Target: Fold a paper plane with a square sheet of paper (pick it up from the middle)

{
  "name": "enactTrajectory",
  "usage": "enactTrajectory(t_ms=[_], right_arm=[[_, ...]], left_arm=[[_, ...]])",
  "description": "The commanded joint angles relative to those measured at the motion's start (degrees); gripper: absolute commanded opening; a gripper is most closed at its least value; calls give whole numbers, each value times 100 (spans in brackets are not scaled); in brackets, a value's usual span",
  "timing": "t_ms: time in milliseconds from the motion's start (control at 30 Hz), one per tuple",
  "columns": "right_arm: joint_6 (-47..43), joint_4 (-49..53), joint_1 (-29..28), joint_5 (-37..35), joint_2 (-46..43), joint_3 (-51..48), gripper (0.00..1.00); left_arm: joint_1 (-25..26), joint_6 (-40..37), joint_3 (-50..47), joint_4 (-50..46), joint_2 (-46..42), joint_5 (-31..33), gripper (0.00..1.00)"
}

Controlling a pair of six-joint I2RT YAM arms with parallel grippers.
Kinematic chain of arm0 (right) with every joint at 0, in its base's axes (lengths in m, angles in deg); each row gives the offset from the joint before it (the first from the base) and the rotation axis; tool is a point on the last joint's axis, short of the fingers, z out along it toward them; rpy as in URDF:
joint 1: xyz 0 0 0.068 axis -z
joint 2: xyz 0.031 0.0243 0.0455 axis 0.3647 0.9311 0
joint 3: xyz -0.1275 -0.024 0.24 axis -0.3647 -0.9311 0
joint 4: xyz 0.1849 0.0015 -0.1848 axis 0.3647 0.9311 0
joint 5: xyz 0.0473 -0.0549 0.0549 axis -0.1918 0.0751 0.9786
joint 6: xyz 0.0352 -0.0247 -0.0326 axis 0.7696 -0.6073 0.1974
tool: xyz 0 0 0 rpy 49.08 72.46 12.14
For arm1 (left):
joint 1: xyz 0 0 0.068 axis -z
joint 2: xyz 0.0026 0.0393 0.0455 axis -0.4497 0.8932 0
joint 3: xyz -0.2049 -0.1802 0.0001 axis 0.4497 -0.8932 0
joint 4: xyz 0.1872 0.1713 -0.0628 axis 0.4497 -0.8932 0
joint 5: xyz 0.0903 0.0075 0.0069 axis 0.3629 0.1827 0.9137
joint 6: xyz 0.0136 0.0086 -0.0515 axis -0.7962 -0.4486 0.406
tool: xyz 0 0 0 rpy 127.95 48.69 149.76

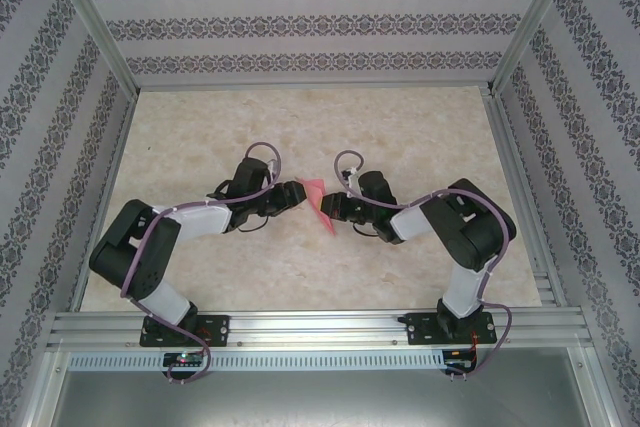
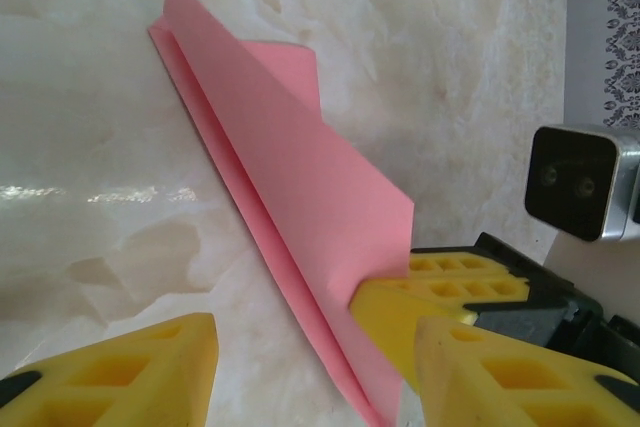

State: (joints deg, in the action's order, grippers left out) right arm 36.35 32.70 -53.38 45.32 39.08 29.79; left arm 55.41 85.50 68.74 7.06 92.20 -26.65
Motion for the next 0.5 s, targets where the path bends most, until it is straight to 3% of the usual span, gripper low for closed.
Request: enactTrajectory(t_ms=[0, 467], right_arm=[[419, -640, 103, 256, 174, -108, 0], [781, -1004, 304, 232, 437, -339, 1]], left_arm=[[117, -92, 61, 436, 149, -96, 54], [252, -192, 358, 534, 546, -129, 49]])
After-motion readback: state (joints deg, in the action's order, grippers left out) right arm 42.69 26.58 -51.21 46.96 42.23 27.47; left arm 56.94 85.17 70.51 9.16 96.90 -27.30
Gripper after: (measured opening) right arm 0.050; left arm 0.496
